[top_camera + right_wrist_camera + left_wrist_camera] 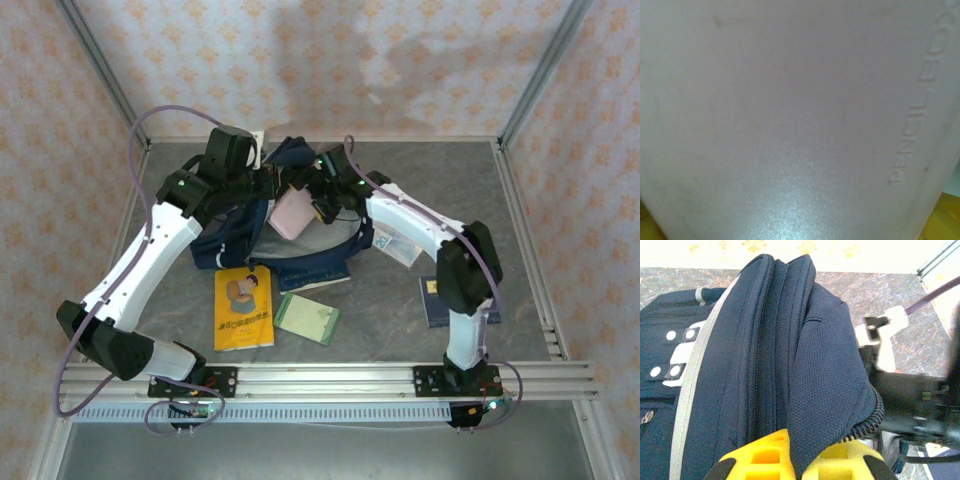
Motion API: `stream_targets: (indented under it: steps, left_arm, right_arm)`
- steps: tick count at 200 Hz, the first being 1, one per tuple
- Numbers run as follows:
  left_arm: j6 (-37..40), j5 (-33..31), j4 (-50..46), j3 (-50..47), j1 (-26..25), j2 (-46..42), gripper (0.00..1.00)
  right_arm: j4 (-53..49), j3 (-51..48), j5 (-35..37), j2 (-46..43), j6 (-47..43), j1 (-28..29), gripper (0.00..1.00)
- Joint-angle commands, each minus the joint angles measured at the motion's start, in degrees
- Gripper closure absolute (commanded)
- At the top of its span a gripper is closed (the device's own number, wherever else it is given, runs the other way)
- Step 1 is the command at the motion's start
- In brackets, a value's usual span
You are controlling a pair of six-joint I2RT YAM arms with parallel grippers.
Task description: Pack the student bag
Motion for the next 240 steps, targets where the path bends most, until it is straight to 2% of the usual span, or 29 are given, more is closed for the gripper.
stream_targets:
  steps: [1,18,46,70,83,94,112,168,205,240]
  left_arm:
    - [-0.6,-0.2,6.4,5.8,0.5,-0.8,1.00]
    - [-0.4,0.2,6.6,7.6,0.5,0.1,1.00]
    - [-0.3,2.0,7.5,9.1,0.5,1.4,1.00]
    - [-0.6,4.1,8.6,8.9,0.5,2.2,1.00]
    - [-0.6,4.8,9.2,8.7,0.5,2.5,1.00]
    - [-0.3,5.0,9.4,8.7,0.5,2.7,1.00]
    - [0.4,3.9,9.1,9.1,0.5,2.7,1.00]
    - [1.4,1.9,8.2,9.7,0.5,2.9,1.00]
    - [2.0,0.2,7.4,8.8,0.8,2.3,1.00]
    - [2.2,-1.6,7.0,6.8,1.7,1.3,1.00]
  right_arm:
    - [5.6,4.9,3.5,3.5,6.1,1.6,0.28]
    - [6.1,7.8,5.0,7.2,7.5,2.4,0.28]
    - [7.5,14.7,2.9,14.5,8.9,3.1,0.28]
    - [3.2,21.9,4.5,19.2,7.7,4.0,0.26]
    - [1.3,25.3,4.7,21.8,7.7,4.2,0.18]
    - [3.2,26.5,3.5,23.4,8.4,4.3,0.00]
    - [9.7,26.7,0.4,24.4,8.6,4.2,0.01]
    - [26.0,19.3,-7.6,21.3,7.4,3.1,0.00]
    - [21.6,14.5,-7.1,16.7,1.3,1.9,0.03]
    - [9.6,11.3,-2.8,7.9,-13.6,1.2,0.02]
